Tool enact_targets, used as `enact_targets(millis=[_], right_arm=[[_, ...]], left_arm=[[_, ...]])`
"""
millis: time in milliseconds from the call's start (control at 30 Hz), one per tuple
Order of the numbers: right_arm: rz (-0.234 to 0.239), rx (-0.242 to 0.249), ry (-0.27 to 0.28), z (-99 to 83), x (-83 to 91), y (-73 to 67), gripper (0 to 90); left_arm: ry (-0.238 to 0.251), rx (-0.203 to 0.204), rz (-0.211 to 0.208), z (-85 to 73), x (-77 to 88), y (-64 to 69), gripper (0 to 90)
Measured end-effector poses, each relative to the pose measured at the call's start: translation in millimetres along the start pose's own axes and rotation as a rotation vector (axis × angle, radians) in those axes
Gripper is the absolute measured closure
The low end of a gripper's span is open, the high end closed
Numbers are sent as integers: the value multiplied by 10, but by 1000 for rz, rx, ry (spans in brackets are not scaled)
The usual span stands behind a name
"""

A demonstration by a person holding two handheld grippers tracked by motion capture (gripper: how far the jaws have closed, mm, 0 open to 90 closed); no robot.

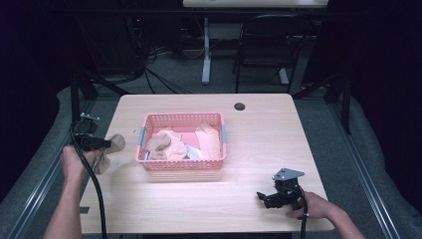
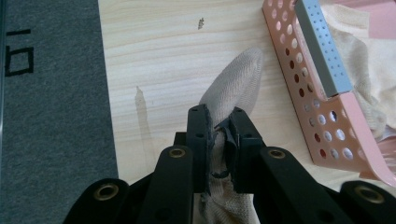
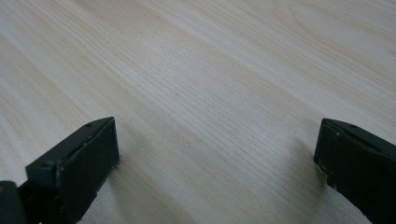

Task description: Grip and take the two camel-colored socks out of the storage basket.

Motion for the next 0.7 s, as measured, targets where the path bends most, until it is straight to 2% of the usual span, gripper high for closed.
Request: enact_targets(millis=[100, 167, 300, 400, 467, 533, 567, 600, 667, 700], right_arm=[[2, 1, -3, 0, 1, 1, 0], [3, 2, -2, 0, 1, 1, 0], [3, 2, -2, 0, 1, 1, 0], [3, 1, -2, 0, 1, 1, 0], [2, -1, 1, 1, -1, -1, 0], [2, 0, 0, 0, 0, -1, 0], [2, 0, 0, 0, -1, 0, 0], [3, 0, -1, 0, 0, -1, 0], [3, 0, -1, 0, 0, -1, 0], [2, 0, 0, 0, -1, 0, 0]], left_arm=[[-11, 6, -3, -31, -92, 2, 805], [-21, 9, 3, -78, -217, 1, 805], [-88, 4, 17, -224, -481, -5, 805], [-110, 20, 34, -333, -634, -17, 804], [-117, 19, 42, -368, -678, -21, 793], [-105, 34, 20, -379, -672, -32, 702], [-101, 45, 20, -368, -624, -45, 596], [-79, 52, 11, -345, -567, -54, 489], [-32, 63, -2, -283, -426, -47, 380], [-15, 56, -7, -239, -328, -39, 332]])
Point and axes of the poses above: each handheld gripper's, and its own axes: x roughly backward along the jaws, z roughly out of its top, y roughly to its right, the point moved 4 cm from there along -x, roughly forward along the jaws, and after that the axes turned 5 degrees about z, right-handed, at the moved point
